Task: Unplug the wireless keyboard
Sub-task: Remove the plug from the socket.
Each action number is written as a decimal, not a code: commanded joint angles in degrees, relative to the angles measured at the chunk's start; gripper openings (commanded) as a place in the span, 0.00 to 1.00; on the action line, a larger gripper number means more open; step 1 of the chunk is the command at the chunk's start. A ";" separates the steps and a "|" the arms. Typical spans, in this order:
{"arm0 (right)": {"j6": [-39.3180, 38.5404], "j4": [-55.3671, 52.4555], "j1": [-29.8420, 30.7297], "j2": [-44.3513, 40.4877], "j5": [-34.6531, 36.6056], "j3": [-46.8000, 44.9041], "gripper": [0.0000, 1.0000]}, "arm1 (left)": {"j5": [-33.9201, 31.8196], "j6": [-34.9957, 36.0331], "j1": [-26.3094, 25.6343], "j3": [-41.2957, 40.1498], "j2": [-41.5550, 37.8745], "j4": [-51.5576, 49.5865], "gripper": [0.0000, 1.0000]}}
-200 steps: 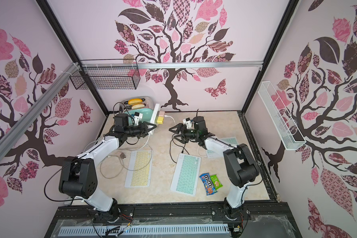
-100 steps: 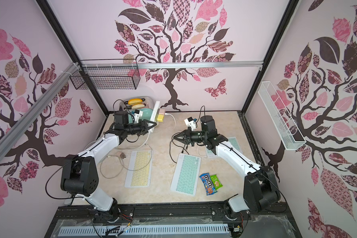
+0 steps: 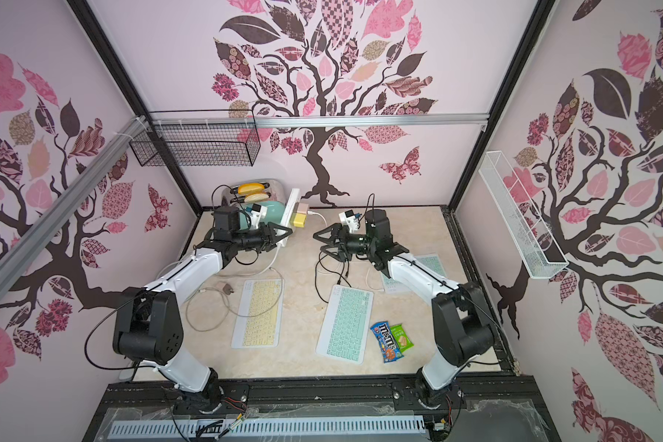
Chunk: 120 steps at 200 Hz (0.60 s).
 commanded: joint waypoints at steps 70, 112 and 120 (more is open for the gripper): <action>8.33 18.69 2.76 19.22 6.58 15.89 0.80 | 2.94 0.37 -2.32 0.53 -1.14 4.13 0.00; 12.33 23.98 3.13 22.62 6.57 18.47 0.58 | 3.21 0.74 -2.55 0.86 -0.64 3.62 0.00; 13.00 24.80 3.10 22.98 6.68 18.60 0.51 | 3.22 0.71 -2.59 0.88 -0.54 3.51 0.00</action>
